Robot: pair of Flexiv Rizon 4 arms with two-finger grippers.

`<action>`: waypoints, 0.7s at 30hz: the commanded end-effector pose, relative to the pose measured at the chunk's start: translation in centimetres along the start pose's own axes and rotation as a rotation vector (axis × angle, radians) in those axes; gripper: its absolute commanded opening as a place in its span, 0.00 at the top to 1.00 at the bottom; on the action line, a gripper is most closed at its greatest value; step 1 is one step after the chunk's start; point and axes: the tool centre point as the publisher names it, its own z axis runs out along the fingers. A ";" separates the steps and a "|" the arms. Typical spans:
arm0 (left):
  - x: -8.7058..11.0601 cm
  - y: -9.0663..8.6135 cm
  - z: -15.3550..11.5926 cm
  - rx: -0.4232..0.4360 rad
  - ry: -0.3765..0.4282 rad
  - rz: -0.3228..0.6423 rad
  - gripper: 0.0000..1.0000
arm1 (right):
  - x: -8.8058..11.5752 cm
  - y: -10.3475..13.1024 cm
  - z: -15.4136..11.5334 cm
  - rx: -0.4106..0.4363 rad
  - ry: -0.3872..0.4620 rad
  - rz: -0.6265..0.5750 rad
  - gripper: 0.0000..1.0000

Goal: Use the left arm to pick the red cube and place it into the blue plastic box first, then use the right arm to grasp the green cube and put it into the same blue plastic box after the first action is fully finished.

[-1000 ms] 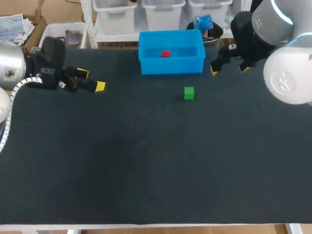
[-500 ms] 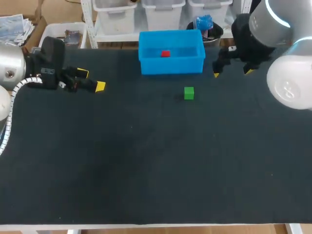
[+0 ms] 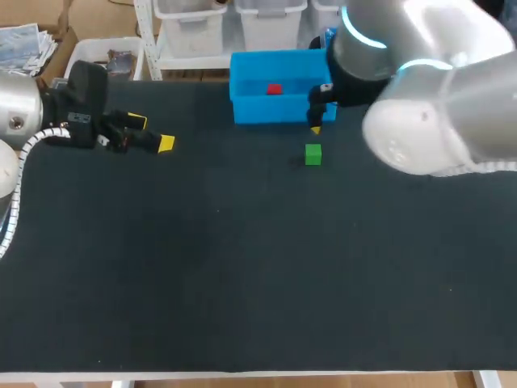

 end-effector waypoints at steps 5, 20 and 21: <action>0.2 0.1 0.0 0.002 -0.012 0.002 0.00 | -1.8 2.1 2.7 0.056 0.102 0.030 0.00; 0.2 0.1 0.0 0.002 -0.012 0.002 0.00 | -2.3 2.5 4.1 0.050 0.113 0.219 0.00; 0.2 0.1 0.0 0.002 -0.012 0.002 0.00 | -2.3 2.7 4.0 0.049 0.115 0.219 0.00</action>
